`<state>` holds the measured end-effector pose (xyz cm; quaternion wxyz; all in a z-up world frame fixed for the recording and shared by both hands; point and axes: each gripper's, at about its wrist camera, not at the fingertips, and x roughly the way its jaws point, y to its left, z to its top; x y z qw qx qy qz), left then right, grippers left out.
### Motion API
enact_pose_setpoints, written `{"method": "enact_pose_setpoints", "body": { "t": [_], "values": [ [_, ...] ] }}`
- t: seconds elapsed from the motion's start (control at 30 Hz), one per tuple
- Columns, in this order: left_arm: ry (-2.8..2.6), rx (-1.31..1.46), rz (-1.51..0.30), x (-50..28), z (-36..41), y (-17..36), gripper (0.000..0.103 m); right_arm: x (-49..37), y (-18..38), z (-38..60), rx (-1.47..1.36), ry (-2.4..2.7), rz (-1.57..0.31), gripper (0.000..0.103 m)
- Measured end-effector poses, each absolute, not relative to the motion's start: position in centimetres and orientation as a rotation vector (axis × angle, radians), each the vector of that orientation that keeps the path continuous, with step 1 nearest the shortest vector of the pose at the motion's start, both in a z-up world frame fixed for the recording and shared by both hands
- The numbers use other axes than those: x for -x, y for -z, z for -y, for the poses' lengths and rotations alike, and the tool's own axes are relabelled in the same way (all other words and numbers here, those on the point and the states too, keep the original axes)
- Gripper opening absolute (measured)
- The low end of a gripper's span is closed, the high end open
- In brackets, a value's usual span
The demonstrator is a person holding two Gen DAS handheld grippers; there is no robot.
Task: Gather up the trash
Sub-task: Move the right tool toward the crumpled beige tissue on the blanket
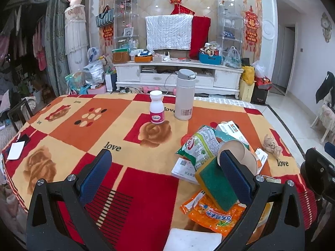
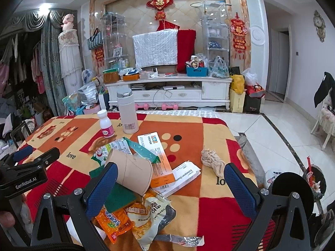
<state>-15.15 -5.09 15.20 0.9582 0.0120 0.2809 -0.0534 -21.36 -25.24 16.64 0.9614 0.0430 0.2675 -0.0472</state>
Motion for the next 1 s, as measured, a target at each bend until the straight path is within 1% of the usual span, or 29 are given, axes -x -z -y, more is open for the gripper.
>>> {"method": "enact_pose_setpoints", "body": {
  "t": [1.0],
  "values": [
    [0.154,-0.002,-0.597,15.32,6.00,-14.92,0.102,20.81,-15.68,25.58,-0.087,0.128,-0.571,0.101]
  ]
}}
